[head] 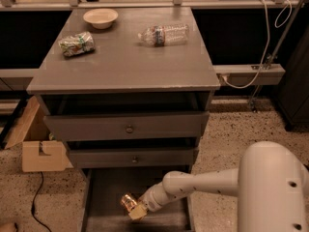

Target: Place orange can into bottom drawer

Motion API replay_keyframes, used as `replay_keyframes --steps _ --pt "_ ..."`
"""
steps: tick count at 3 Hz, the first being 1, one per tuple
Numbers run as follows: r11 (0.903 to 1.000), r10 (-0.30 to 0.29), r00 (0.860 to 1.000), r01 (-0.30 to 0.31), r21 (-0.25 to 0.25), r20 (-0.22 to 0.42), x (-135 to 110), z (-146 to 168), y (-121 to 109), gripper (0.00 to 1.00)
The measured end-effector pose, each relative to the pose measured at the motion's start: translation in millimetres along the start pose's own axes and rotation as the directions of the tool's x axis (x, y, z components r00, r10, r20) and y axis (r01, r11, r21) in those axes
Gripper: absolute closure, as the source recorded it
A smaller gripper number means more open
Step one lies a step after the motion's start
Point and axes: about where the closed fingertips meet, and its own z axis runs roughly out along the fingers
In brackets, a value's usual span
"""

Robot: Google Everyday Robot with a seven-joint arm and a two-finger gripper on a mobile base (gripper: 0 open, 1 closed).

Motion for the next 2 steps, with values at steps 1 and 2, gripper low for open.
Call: replay_keyframes --steps 1,2 --pt "0.9986 0.029 1.000 -0.029 0.043 0.010 26.5 37.7 -33.4 1.00" --pt "0.9924 0.081 0.997 -0.081 0.093 0.002 46.3 74.0 -66.0 0.81"
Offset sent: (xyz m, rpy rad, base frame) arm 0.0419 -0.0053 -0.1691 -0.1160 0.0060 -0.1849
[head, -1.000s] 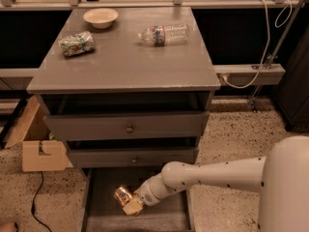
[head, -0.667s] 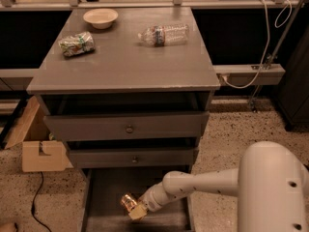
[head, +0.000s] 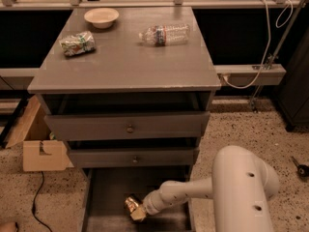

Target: Place orange can into bottom drawer

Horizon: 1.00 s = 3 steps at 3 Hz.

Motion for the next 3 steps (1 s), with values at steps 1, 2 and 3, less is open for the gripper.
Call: replay_keyframes --steps 1,2,3 --pt "0.9981 0.046 0.999 -0.046 0.041 0.014 9.6 27.0 -33.7 0.50" --pt "0.9961 0.064 0.998 -0.066 0.059 0.022 13.6 33.2 -48.1 0.27" --pt "0.9947 0.063 0.997 -0.065 0.079 0.034 11.9 20.2 -53.8 0.00"
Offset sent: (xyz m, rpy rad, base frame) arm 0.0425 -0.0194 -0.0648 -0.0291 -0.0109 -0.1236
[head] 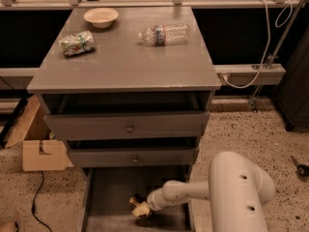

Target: Place orange can into bottom drawer

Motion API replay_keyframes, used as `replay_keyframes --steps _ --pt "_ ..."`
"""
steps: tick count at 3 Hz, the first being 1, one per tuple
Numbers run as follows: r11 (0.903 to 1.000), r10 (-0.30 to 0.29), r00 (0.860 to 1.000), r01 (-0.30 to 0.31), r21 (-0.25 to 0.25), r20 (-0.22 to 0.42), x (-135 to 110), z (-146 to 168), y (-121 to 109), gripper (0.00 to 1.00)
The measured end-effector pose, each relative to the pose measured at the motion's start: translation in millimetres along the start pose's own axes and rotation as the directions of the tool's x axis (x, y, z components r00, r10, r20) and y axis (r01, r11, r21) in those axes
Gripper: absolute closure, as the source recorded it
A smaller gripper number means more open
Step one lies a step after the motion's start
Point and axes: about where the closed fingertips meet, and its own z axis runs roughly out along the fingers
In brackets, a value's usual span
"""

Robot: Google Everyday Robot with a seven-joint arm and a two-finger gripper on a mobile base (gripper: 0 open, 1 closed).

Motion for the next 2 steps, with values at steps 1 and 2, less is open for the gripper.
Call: replay_keyframes --steps 1,2 --pt "1.0000 -0.008 1.000 0.008 -0.004 0.010 -1.5 -19.4 -1.1 0.00" --pt "0.9983 -0.049 0.997 0.051 -0.029 0.058 -18.9 -74.4 -2.5 0.00"
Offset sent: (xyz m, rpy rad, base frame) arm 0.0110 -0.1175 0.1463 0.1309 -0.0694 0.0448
